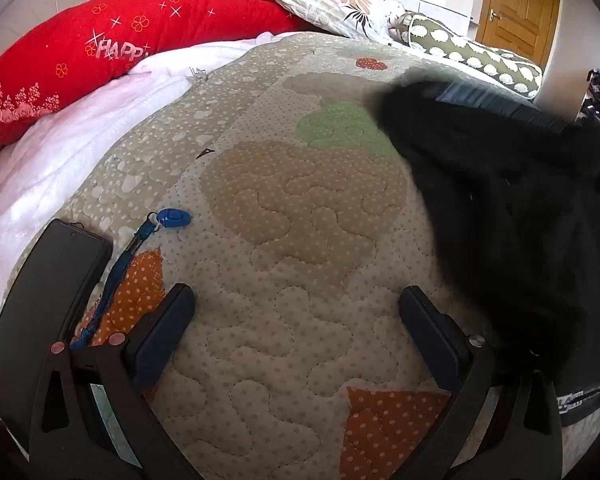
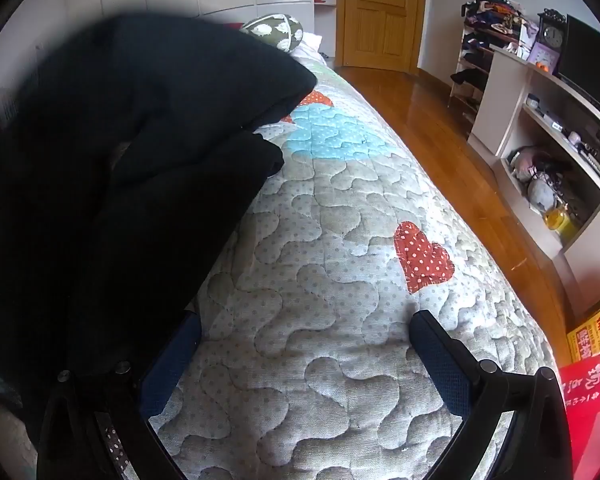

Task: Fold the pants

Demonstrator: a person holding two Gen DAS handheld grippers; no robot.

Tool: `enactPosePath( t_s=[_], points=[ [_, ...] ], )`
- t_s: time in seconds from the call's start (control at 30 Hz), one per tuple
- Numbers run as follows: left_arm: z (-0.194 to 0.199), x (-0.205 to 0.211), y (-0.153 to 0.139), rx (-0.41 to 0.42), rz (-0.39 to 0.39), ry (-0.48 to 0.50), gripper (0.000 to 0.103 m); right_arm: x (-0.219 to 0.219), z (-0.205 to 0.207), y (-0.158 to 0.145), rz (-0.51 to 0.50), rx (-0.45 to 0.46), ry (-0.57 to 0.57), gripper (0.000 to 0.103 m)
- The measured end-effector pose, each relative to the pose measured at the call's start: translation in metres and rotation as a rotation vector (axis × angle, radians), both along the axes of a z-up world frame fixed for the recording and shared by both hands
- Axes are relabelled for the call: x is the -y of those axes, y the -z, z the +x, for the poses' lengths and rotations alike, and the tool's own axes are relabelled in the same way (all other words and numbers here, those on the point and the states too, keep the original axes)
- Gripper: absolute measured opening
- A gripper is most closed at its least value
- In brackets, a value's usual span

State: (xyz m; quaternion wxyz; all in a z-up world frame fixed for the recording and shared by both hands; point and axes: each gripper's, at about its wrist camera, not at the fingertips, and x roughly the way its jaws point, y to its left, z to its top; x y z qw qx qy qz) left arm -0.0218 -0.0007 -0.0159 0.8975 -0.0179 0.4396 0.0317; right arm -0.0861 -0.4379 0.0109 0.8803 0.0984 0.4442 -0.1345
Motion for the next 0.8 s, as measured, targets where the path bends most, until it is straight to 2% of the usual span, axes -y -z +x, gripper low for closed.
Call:
enactPosePath(
  t_s=[0.3, 0.37, 0.43, 0.6, 0.7, 0.8],
  points=[
    [0.0, 0.005, 0.005, 0.0, 0.005, -0.004, 0.103, 0.0, 0.0, 0.0, 0.0, 0.0, 0.0, 0.103],
    [0.003, 0.002, 0.021, -0.04, 0.002, 0.02, 0.103, -0.001, 0.001, 0.0, 0.0, 0.0, 0.0, 0.103],
    [0.003, 0.004, 0.021, -0.075, 0.013, 0.061, 0.102, -0.001, 0.002, 0.0, 0.0, 0.002, 0.0, 0.103],
    [-0.026, 0.004, -0.002, 0.013, -0.042, 0.018, 0.102, 0.001, 0.004, 0.001, -0.007, -0.003, 0.001, 0.103],
    [-0.043, 0.014, -0.018, 0.055, -0.03, 0.026, 0.102, -0.009, 0.012, -0.003, -0.024, -0.01, 0.006, 0.103],
    [-0.057, 0.028, -0.033, 0.093, -0.031, 0.041, 0.102, -0.008, 0.014, -0.004, 0.003, -0.033, 0.009, 0.103]
  ],
)
